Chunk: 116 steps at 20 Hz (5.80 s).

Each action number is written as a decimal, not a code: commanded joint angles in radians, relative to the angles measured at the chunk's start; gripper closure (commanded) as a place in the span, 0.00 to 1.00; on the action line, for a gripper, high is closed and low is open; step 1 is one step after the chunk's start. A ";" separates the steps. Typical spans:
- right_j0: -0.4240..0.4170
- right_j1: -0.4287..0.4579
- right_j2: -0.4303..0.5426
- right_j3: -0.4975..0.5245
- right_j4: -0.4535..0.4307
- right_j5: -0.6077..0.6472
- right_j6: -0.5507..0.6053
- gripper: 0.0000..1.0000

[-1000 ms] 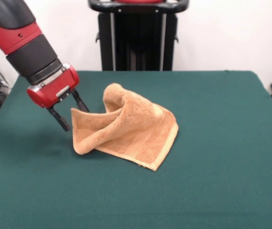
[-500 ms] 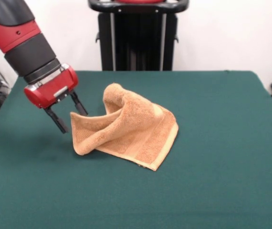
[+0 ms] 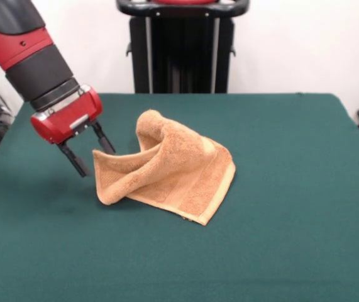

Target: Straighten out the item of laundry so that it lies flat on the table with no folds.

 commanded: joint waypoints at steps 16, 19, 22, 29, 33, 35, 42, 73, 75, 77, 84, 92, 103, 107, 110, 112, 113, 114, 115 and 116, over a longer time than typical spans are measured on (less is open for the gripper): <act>-0.030 0.185 0.068 0.040 -0.034 -0.030 -0.205 1.00; -0.009 0.147 0.057 0.038 -0.046 -0.002 -0.180 1.00; 0.045 0.075 0.003 0.011 -0.061 0.072 -0.143 1.00; 0.187 -0.084 -0.168 -0.042 -0.080 0.248 -0.034 1.00; 0.194 -0.089 -0.208 -0.028 -0.079 0.242 -0.038 1.00; 0.198 -0.103 -0.229 -0.020 -0.078 0.257 -0.044 1.00; 0.223 -0.173 -0.296 0.006 -0.105 0.273 -0.030 1.00; 0.189 -0.432 -0.392 0.198 -0.140 0.271 -0.061 1.00; 0.187 -0.411 -0.404 0.194 -0.160 0.244 -0.057 1.00; 0.146 -0.407 -0.385 0.225 -0.159 0.162 -0.057 1.00; -0.022 -0.339 -0.310 0.329 -0.178 -0.103 -0.067 1.00; -0.071 -0.424 -0.351 0.393 -0.241 -0.128 -0.074 1.00; -0.121 -0.547 -0.384 0.488 -0.265 -0.065 -0.094 1.00; -0.134 -0.547 -0.408 0.487 -0.319 -0.077 -0.097 1.00; -0.144 -0.541 -0.418 0.482 -0.349 -0.084 -0.098 1.00; -0.155 -0.547 -0.421 0.486 -0.362 -0.083 -0.105 1.00; -0.154 -0.545 -0.430 0.482 -0.378 -0.082 -0.102 1.00; -0.155 -0.543 -0.433 0.479 -0.386 -0.084 -0.102 1.00; -0.160 -0.533 -0.437 0.475 -0.395 -0.088 -0.104 1.00; -0.162 -0.525 -0.440 0.471 -0.401 -0.092 -0.104 1.00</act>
